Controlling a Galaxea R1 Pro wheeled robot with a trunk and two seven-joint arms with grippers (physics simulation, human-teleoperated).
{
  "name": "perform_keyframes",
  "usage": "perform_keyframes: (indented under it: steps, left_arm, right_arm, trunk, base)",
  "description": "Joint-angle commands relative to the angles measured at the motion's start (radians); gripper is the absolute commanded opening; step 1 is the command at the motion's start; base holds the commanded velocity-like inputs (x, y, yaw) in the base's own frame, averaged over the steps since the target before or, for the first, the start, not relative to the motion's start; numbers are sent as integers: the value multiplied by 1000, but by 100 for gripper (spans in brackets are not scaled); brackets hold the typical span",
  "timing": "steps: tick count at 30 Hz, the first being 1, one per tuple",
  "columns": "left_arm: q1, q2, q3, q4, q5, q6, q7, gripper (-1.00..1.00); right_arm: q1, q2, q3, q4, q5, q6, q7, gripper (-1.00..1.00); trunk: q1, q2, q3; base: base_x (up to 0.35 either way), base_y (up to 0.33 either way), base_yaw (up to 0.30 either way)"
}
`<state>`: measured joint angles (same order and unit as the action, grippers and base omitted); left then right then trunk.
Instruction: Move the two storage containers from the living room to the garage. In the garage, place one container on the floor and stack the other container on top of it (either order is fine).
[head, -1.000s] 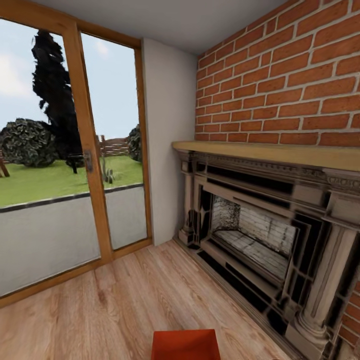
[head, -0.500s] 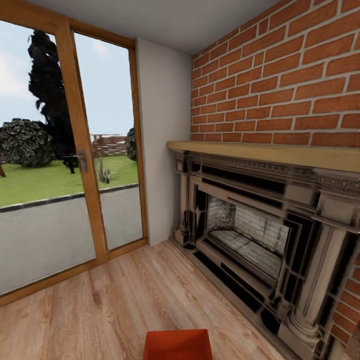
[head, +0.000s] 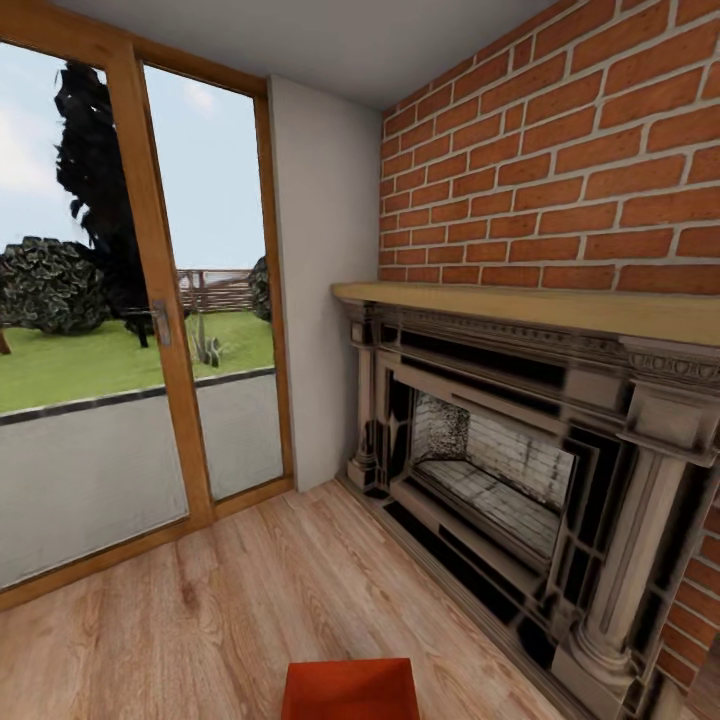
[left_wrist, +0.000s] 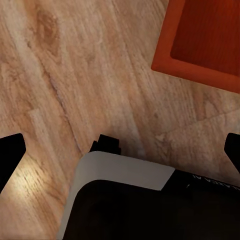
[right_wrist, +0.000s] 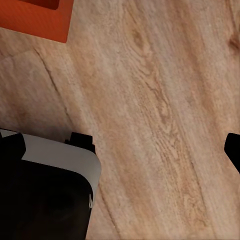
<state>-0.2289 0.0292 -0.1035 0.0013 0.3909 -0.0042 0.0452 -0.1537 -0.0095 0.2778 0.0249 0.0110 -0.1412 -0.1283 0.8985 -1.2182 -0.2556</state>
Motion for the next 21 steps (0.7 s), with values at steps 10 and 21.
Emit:
perform_keyframes:
  steps: [10, 21]
  left_arm:
    - [-1, -1, -8, 0, 8, 0, 2, 100]
    - [-1, -1, -8, -1, 8, 0, 2, 100]
  right_arm:
    - [-1, 0, 4, 3, 1, -3, -3, 100]
    - [-1, 0, 4, 3, 1, -3, -2, 100]
  trunk:
    - [0, -1, -1]
    - [0, -1, -1]
  base:
    - [-30, 67, 0]
    - [-7, 14, 0]
